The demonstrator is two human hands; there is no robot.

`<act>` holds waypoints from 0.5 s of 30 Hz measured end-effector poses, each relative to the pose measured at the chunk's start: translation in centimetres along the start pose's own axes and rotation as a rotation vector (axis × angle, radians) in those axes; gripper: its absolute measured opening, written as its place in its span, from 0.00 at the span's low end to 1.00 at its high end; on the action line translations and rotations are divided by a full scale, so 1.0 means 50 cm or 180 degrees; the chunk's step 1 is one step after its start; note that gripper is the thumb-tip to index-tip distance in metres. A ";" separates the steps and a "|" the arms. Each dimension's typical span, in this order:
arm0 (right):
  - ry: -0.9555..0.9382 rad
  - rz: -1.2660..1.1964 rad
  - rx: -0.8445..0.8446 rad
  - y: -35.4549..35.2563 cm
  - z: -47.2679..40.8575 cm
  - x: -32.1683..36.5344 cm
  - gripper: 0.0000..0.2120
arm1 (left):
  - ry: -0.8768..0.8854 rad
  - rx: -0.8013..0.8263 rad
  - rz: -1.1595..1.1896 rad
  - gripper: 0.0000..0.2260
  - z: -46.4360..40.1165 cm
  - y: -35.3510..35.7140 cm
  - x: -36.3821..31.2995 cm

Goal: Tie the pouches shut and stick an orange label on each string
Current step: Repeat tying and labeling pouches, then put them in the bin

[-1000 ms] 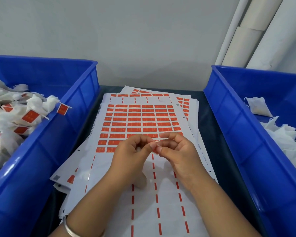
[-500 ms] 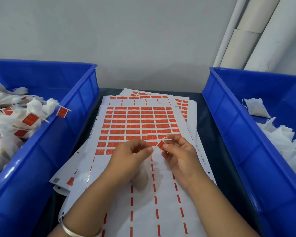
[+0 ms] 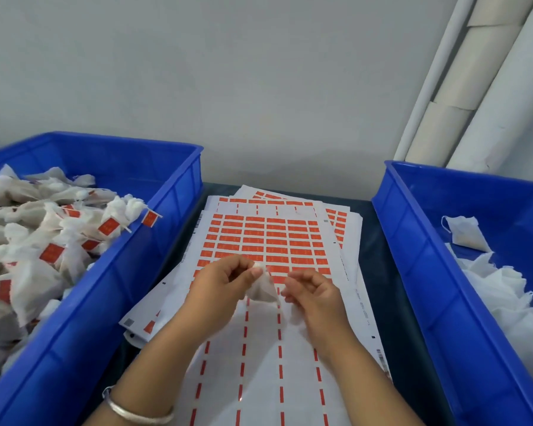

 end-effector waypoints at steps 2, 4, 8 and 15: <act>-0.0039 0.0191 -0.0021 0.001 0.003 0.003 0.22 | 0.0019 -0.0279 0.0214 0.04 0.022 -0.049 -0.010; -0.0065 0.0235 -0.0033 0.001 0.003 0.004 0.21 | 0.0037 -0.0628 0.0531 0.04 0.048 -0.108 -0.020; -0.0146 0.0410 0.0086 0.011 0.007 0.003 0.13 | 0.0100 -0.1404 0.1107 0.06 0.111 -0.237 -0.040; -0.0352 0.0795 0.0200 0.024 0.010 0.001 0.07 | 0.0373 -0.2502 -0.0075 0.06 0.243 -0.449 -0.047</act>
Point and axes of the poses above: each hand's wrist, its own z-axis away from the middle knuckle, its own y-axis out of the palm, x = y × z, the point moved 7 cm from there along -z, towards the middle knuckle, and after that the axes turned 15 degrees about -z, right-handed, at the moved point
